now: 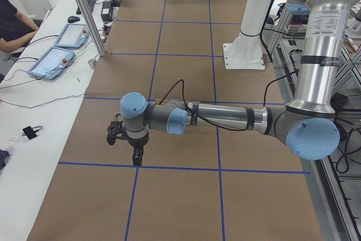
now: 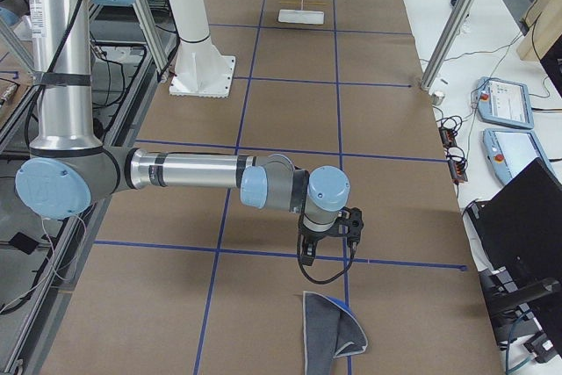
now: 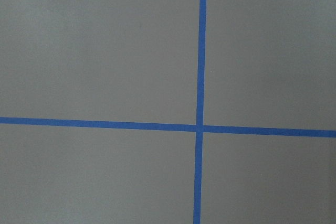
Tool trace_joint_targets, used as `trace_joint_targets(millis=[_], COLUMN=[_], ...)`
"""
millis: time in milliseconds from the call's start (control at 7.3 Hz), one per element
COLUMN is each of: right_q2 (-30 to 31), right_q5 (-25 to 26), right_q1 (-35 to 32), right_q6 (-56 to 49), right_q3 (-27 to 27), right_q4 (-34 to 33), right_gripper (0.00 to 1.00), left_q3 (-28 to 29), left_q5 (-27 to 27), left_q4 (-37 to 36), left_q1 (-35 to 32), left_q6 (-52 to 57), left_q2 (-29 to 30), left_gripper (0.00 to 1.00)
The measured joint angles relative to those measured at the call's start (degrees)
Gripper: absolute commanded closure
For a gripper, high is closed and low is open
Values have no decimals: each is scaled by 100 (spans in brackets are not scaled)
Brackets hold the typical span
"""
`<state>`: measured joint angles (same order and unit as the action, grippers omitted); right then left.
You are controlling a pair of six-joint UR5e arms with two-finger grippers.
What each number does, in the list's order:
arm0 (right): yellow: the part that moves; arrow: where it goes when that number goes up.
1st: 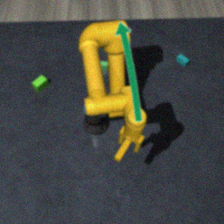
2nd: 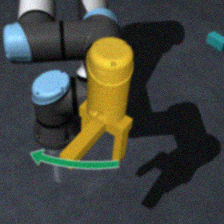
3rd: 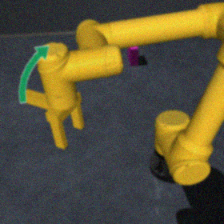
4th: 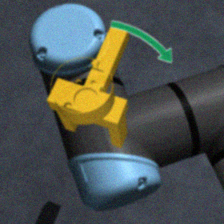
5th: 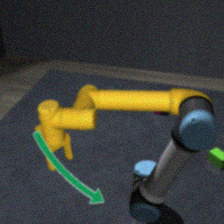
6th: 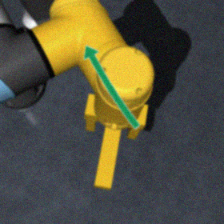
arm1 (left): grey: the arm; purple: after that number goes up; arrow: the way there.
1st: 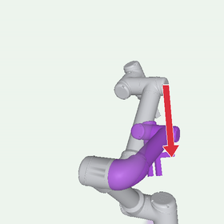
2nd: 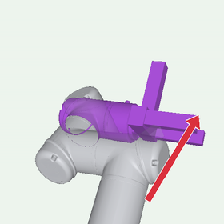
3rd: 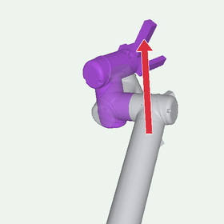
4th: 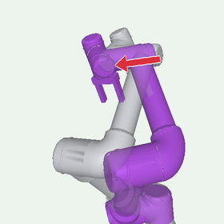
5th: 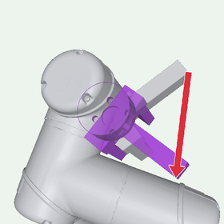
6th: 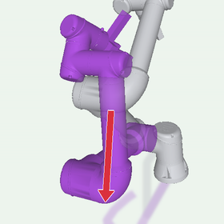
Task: Hang towel on rack
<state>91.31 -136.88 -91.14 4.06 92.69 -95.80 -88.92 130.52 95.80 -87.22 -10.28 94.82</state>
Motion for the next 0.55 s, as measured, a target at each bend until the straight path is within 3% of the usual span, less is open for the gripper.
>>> trace_joint_targets(millis=[548], right_q2=[-10], right_q5=[25], right_q1=[0], right_q6=[26], right_q3=[30], right_q4=[0], right_gripper=[0], left_q3=[-20], left_q5=[0], left_q4=[4], left_q1=[3], left_q6=[21], left_q2=[34], left_gripper=[1])
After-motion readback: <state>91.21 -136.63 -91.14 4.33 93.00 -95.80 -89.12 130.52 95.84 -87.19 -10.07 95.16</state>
